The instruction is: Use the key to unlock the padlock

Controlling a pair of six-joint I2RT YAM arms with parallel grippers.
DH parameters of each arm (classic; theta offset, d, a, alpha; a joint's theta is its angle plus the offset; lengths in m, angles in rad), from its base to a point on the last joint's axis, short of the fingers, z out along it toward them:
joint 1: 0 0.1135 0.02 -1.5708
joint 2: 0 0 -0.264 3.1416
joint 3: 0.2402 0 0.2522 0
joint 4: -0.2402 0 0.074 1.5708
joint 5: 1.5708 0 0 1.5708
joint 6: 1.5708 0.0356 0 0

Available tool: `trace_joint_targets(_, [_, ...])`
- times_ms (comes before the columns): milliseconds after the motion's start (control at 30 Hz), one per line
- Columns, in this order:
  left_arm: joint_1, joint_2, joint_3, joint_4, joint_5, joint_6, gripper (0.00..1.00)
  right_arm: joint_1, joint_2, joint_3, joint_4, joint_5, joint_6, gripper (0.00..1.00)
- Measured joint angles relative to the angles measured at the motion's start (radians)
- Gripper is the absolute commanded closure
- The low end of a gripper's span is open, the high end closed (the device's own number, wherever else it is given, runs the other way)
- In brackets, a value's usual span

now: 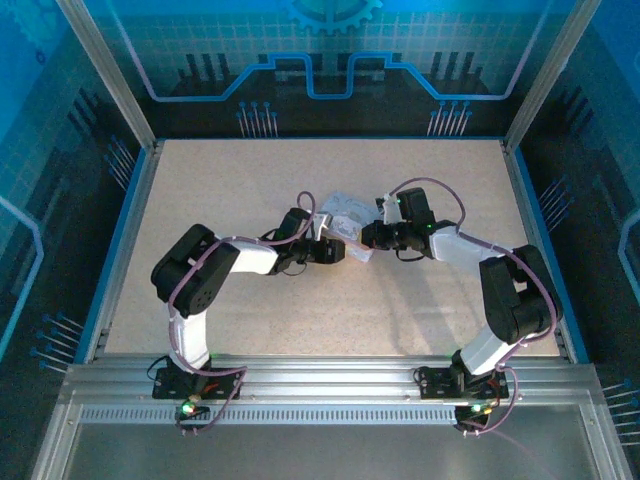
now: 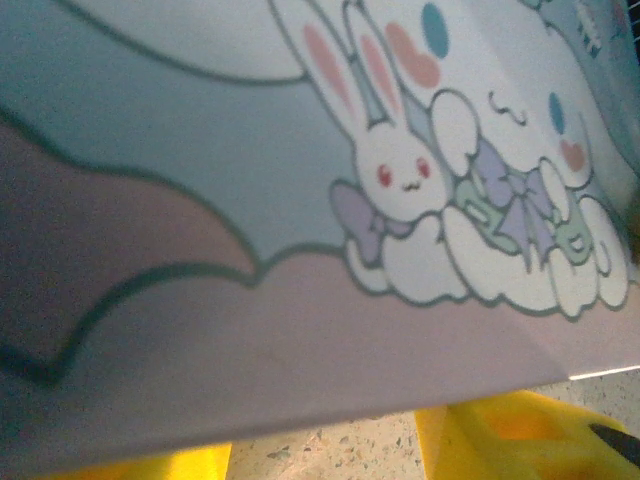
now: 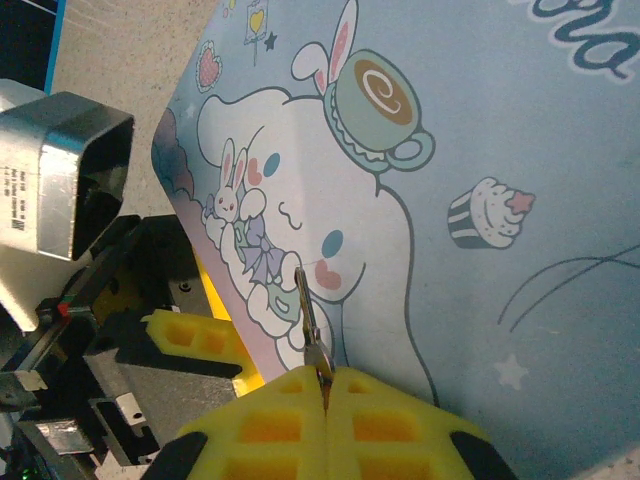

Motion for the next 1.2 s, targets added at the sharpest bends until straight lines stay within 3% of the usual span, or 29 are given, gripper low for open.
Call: trace_joint_targets(1200, [-0.016, 0.006, 0.002, 0.029, 0.027, -0.093, 0.58, 0.001, 0.002, 0.002, 0.0, 0.0, 0.0, 1.0])
